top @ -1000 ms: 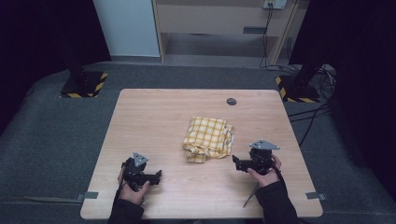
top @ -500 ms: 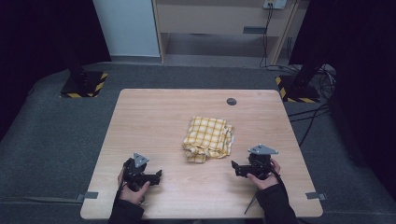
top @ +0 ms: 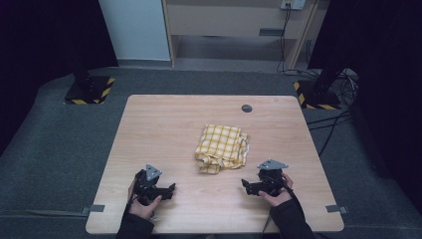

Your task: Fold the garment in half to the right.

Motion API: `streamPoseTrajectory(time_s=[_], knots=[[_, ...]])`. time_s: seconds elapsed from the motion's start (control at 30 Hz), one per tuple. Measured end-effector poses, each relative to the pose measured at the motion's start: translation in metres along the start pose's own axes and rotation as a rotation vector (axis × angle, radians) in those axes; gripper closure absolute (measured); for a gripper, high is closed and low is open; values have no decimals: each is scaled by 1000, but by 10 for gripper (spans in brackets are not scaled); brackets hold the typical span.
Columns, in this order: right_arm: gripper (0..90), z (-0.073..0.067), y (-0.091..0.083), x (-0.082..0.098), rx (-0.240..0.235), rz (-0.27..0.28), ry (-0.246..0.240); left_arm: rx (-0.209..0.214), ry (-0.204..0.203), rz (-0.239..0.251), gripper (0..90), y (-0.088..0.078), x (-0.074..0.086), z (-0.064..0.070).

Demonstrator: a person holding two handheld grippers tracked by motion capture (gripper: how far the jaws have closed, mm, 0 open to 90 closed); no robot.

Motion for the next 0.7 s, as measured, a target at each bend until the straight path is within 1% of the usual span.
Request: streamPoseTrajectory(time_s=[0.2,0.33,0.4,0.43,0.5,0.57,0.6,0.7], knots=[[20,-2,2,5,-6,-18,-16,12,6,-2,52,0,-1,5],[21,0,2,7,-4,-25,-17,13,14,-10,55,0,-2,8],[22,3,2,9,0,-29,-18,14,16,-5,56,0,-4,9],[22,4,1,10,3,-33,-15,20,12,2,57,-1,-5,10],[23,8,1,12,8,-34,-13,37,-8,19,61,-2,-8,11],[24,10,0,13,12,-35,-10,58,-37,43,62,-4,-14,10],[24,11,0,15,13,-38,-11,65,-45,53,63,-5,-17,10],[24,13,0,17,16,-43,-8,77,-64,83,66,-7,-25,11]])
Point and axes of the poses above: each handheld gripper's, and its own axes: y roughly forward along the jaws, x roughly out of its underside, z roughly to its right, the point moved 8 cm from there along y, roughly forward along the jaws, and after that the axes turned 3 degrees about y, right-handed, at the moved point
